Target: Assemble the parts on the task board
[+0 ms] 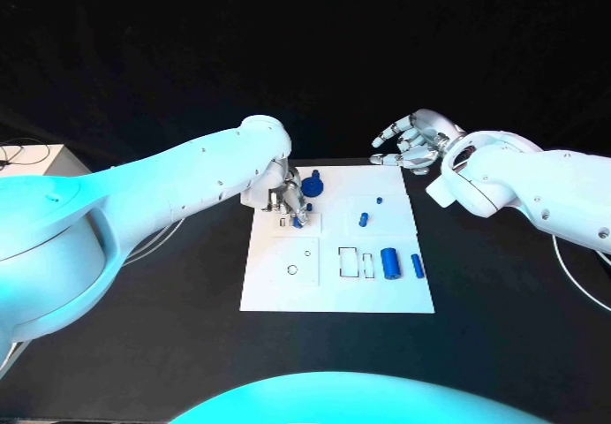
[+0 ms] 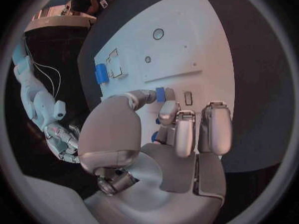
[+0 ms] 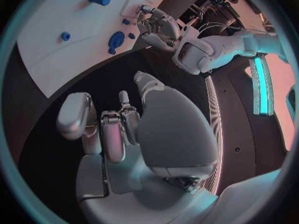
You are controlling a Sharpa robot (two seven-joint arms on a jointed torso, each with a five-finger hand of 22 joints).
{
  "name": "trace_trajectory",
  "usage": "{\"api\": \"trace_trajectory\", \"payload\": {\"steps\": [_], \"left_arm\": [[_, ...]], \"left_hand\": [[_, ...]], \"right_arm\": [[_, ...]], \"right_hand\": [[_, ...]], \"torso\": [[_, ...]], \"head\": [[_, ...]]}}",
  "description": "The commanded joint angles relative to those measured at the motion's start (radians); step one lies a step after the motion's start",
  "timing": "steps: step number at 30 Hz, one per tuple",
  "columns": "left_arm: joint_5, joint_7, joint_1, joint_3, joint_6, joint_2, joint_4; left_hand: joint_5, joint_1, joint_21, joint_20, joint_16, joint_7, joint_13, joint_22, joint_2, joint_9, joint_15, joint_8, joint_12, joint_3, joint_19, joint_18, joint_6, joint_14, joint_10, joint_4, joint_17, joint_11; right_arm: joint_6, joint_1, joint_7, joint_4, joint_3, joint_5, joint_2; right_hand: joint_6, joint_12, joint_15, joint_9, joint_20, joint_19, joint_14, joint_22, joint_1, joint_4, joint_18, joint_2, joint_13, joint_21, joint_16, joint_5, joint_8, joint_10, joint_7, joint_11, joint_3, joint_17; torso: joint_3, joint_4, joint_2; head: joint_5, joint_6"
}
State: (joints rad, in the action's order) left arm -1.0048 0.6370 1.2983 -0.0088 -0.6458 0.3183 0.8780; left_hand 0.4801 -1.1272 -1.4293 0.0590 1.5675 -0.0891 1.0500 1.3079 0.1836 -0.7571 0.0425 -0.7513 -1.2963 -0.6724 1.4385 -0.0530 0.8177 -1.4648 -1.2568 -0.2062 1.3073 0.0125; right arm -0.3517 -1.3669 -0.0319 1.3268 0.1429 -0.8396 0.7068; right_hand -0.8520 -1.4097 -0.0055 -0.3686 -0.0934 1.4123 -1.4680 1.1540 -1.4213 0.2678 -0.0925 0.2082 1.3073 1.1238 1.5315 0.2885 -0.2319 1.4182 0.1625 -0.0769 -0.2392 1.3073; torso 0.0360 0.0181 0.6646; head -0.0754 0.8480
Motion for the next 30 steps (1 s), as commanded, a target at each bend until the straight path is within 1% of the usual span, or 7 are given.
{"api": "trace_trajectory", "payload": {"steps": [1, 5, 8, 13, 20, 24, 30], "left_arm": [[0.004, 0.003, 0.000, -0.002, 0.017, -0.003, -0.002], [0.001, 0.004, 0.000, -0.004, 0.013, -0.004, -0.006], [-0.004, 0.004, 0.000, -0.005, 0.012, -0.005, -0.008], [-0.018, 0.005, 0.000, -0.009, 0.022, -0.005, -0.007], [-0.037, 0.005, -0.001, -0.012, 0.050, -0.001, -0.005], [-0.038, 0.005, -0.001, -0.013, 0.056, -0.002, -0.005], [-0.039, 0.004, -0.003, -0.017, 0.065, -0.007, -0.004]], "left_hand": [[0.006, -0.005, -0.006, 0.002, 0.003, -0.001, 0.000, 0.039, -0.005, -0.001, 0.007, 0.005, -0.002, -0.225, 0.006, -0.003, 0.009, -0.106, -0.006, 0.230, 0.263, -0.001], [0.006, -0.005, -0.007, 0.001, 0.003, -0.001, 0.001, 0.040, -0.006, -0.002, 0.007, 0.005, -0.003, -0.224, 0.007, -0.002, 0.009, -0.106, -0.007, 0.229, 0.263, -0.001], [0.006, -0.005, -0.007, 0.001, 0.003, -0.001, 0.001, 0.040, -0.006, -0.002, 0.007, 0.005, -0.003, -0.224, 0.007, -0.002, 0.009, -0.106, -0.007, 0.229, 0.263, -0.001], [0.006, -0.004, -0.007, 0.001, 0.003, 0.000, 0.002, 0.041, -0.007, -0.002, 0.007, 0.005, -0.003, -0.223, 0.007, -0.002, 0.010, -0.106, -0.008, 0.229, 0.263, -0.001], [0.008, 0.001, -0.009, 0.001, 0.003, 0.002, 0.003, 0.044, -0.009, -0.005, 0.008, 0.005, -0.004, -0.221, 0.009, -0.001, 0.013, -0.106, -0.011, 0.225, 0.263, -0.003], [0.008, 0.004, -0.011, 0.000, 0.003, 0.003, 0.006, 0.046, -0.010, -0.007, 0.009, 0.005, -0.006, -0.220, 0.011, -0.001, 0.015, -0.106, -0.014, 0.224, 0.263, -0.003], [0.008, 0.004, -0.011, 0.000, 0.003, 0.003, 0.006, 0.046, -0.010, -0.007, 0.009, 0.005, -0.006, -0.220, 0.011, -0.001, 0.015, -0.106, -0.014, 0.224, 0.263, -0.003]], "right_arm": [[0.013, 0.000, 0.005, 0.001, -0.001, -0.010, -0.001], [0.014, 0.000, 0.005, 0.001, -0.001, -0.011, -0.001], [0.014, 0.000, 0.005, 0.001, -0.001, -0.011, -0.001], [0.014, 0.000, 0.005, 0.001, -0.001, -0.011, -0.001], [0.015, 0.000, 0.006, 0.001, -0.001, -0.011, 0.000], [0.016, 0.000, 0.006, 0.002, -0.001, -0.011, 0.000], [0.017, 0.000, 0.006, 0.004, -0.001, -0.011, -0.001]], "right_hand": [[0.007, 0.003, 0.002, -0.001, -0.002, -0.007, -0.080, -0.001, 0.007, -0.001, -0.008, 0.002, 0.079, -0.004, -0.004, 0.006, -0.005, -0.006, -0.001, 0.002, -0.006, 0.164], [0.007, 0.003, 0.002, -0.001, -0.002, -0.007, -0.080, -0.001, 0.007, -0.001, -0.008, 0.002, 0.079, -0.004, -0.004, 0.006, -0.005, -0.006, -0.001, 0.002, -0.006, 0.164], [0.007, 0.003, 0.002, -0.001, -0.002, -0.007, -0.080, -0.001, 0.007, -0.001, -0.008, 0.002, 0.079, -0.004, -0.004, 0.006, -0.005, -0.006, -0.001, 0.002, -0.006, 0.164], [0.007, 0.003, 0.002, -0.001, -0.002, -0.007, -0.080, -0.001, 0.007, -0.001, -0.008, 0.002, 0.079, -0.004, -0.004, 0.006, -0.005, -0.006, -0.001, 0.002, -0.006, 0.164], [0.007, 0.003, 0.002, -0.001, -0.002, -0.007, -0.080, -0.001, 0.007, -0.001, -0.008, 0.002, 0.079, -0.004, -0.004, 0.006, -0.005, -0.006, -0.001, 0.002, -0.006, 0.164], [0.007, 0.003, 0.002, -0.001, -0.002, -0.007, -0.080, -0.001, 0.007, -0.001, -0.008, 0.002, 0.079, -0.004, -0.004, 0.006, -0.005, -0.006, -0.001, 0.002, -0.006, 0.164], [0.007, 0.003, 0.002, -0.001, -0.002, -0.007, -0.080, -0.001, 0.007, -0.001, -0.008, 0.002, 0.079, -0.004, -0.004, 0.006, -0.005, -0.006, -0.001, 0.002, -0.006, 0.164]], "torso": [[-0.0004, -0.0009, 0.001], [0.0003, -0.0009, -0.001], [0.0004, -0.0013, -0.001], [-0.0009, -0.0008, -0.001], [0.0000, -0.0014, -0.002], [0.0004, -0.0014, -0.002], [0.0004, 0.0008, -0.001]], "head": [[0.002, 0.002], [-0.001, 0.006], [0.000, 0.008], [0.000, 0.008], [0.000, 0.008], [-0.001, 0.010], [-0.002, 0.010]]}}
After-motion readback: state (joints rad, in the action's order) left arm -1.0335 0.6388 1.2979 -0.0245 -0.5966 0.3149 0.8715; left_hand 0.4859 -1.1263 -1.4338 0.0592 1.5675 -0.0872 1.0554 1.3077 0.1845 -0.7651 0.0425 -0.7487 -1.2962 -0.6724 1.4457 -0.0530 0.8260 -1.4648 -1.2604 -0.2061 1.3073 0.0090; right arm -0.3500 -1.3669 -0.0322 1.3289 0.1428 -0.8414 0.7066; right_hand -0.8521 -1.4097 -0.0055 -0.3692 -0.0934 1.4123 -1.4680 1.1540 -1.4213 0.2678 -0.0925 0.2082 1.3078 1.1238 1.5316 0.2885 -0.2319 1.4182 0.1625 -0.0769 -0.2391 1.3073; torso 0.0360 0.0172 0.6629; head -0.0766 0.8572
